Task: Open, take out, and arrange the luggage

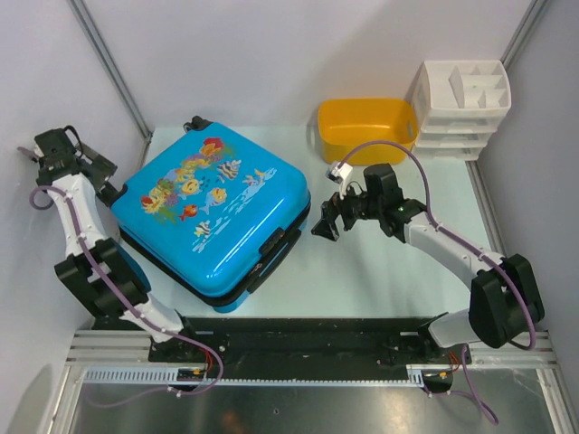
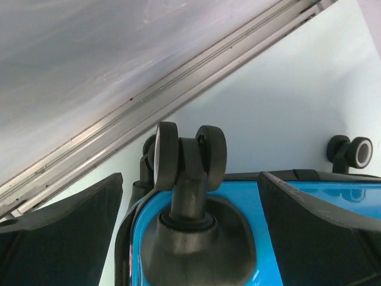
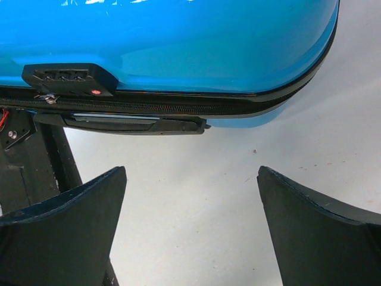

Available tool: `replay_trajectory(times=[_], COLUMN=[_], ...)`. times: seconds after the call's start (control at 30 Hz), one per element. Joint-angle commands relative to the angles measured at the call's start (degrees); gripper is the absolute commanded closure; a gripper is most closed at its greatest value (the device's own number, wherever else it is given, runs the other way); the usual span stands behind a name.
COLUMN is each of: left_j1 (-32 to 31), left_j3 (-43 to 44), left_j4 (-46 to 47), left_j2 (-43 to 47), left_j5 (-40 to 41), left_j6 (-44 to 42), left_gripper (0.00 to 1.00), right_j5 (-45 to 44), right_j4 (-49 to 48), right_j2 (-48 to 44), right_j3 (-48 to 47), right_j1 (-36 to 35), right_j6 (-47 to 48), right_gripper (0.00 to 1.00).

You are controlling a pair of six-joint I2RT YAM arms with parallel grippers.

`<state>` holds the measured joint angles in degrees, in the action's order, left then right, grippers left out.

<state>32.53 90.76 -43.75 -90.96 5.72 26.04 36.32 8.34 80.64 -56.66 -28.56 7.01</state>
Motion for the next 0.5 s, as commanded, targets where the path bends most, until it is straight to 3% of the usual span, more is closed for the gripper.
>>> replay_trajectory(times=[0.0, 0.27, 0.37, 0.47], left_j1=[0.2, -2.6, -3.2, -3.5], left_j3=[1.2, -1.3, -1.3, -1.1], left_j4=[0.9, 3.6, 4.7, 5.0], left_j2=[-2.3, -5.7, -7.0, -7.0], left_j5=[2.4, 2.3, 1.2, 0.0], left_j6=[4.2, 5.2, 5.9, 6.7], left_gripper=[0.00, 0.01, 0.05, 0.16], right_j5=[-1.0, -1.3, -1.3, -1.5], right_j4=[0.3, 0.8, 1.4, 1.4], right_j2=[-1.6, -1.4, -1.3, -1.3], right_j3=[-0.9, -0.9, -0.9, -0.9], right_j1=[-0.2, -0.2, -0.2, 0.0], right_j6=[0.5, 0.8, 1.1, 1.1], right_gripper=[0.03, 0.03, 0.03, 0.03])
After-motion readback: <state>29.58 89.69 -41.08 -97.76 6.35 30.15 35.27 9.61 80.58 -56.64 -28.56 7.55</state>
